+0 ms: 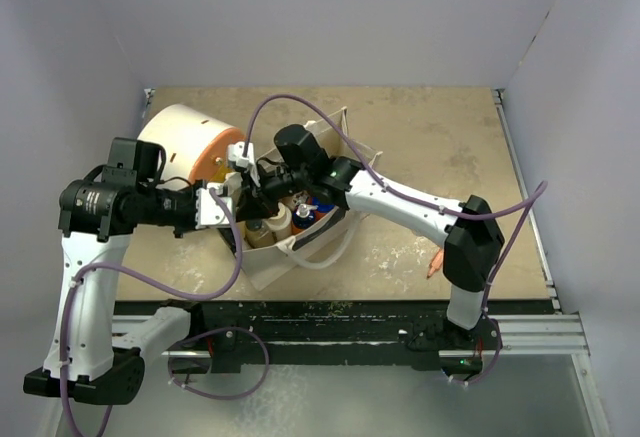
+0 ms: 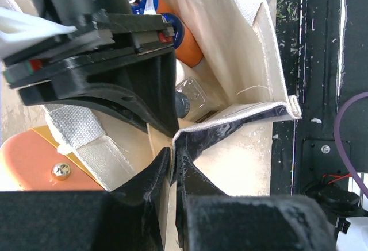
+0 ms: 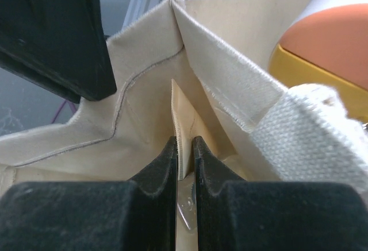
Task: Place the personal care products into the canvas bag
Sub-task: Place the care product in the canvas bag.
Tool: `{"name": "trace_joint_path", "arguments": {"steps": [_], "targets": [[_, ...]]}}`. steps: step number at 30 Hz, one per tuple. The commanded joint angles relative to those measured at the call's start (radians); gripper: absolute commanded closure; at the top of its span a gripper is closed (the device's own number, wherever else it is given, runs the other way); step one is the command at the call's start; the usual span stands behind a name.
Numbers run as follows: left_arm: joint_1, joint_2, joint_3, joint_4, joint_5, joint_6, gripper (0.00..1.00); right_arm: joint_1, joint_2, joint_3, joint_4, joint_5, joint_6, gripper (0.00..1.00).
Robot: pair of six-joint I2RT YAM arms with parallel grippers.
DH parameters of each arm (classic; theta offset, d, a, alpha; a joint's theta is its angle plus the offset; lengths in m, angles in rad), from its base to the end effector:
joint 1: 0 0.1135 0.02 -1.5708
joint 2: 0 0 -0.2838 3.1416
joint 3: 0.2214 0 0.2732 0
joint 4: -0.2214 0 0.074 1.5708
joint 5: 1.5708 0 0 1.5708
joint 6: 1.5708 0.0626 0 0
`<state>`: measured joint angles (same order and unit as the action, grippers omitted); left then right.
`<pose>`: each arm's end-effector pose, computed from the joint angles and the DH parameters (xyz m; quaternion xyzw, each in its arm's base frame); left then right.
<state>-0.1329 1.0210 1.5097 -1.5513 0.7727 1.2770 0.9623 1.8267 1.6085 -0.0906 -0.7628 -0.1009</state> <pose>0.1297 -0.0614 0.4298 0.6531 0.6215 -0.1806 0.3932 0.2381 0.4175 0.3527 -0.5692 0.5347 0.5017 0.3721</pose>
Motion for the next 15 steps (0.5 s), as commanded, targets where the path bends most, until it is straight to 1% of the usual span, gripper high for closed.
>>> {"name": "trace_joint_path", "arguments": {"steps": [1,5,15], "targets": [[0.004,-0.015,0.005,0.003,-0.001,0.025,0.90,0.029,-0.004,-0.030,0.062,-0.015,0.051,1.00],[0.004,-0.017,0.002,0.003,-0.015,0.024,0.90,0.038,-0.013,-0.070,0.115,0.002,0.092,1.00],[0.004,-0.024,-0.014,0.003,-0.021,0.019,0.90,0.074,-0.015,-0.099,0.071,0.091,-0.024,1.00]]}}
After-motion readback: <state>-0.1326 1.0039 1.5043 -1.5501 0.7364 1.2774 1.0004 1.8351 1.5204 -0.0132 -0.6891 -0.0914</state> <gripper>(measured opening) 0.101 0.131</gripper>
